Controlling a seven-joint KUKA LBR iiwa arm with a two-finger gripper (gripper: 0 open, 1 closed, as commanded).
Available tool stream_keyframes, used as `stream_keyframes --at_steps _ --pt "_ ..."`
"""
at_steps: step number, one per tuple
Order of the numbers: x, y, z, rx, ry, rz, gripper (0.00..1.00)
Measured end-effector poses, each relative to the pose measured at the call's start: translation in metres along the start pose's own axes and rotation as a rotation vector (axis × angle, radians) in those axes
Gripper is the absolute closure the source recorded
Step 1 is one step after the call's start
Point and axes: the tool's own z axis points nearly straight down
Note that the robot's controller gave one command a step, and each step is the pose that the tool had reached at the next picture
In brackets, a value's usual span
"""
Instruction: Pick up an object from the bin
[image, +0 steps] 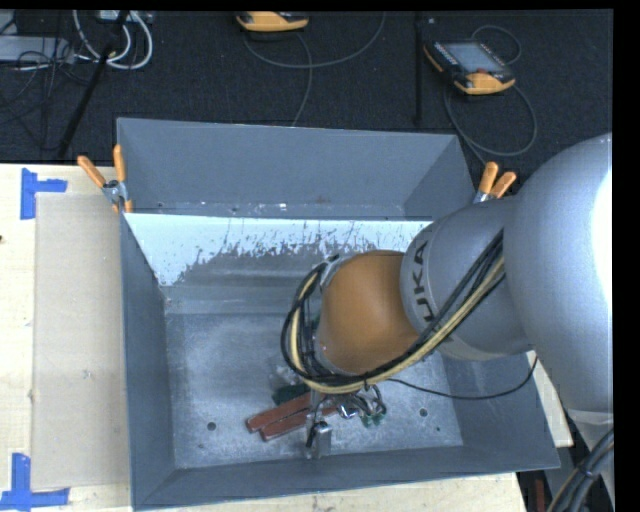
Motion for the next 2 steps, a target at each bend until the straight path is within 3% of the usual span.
stream_keyframes --at_steps 1,2 --pt "-0.001 0.0 -0.002 0.0 -0.004 0.001 1.0" --pt "0.005 -0.039 -0.139 0.003 -0.013 -0.032 1.0"
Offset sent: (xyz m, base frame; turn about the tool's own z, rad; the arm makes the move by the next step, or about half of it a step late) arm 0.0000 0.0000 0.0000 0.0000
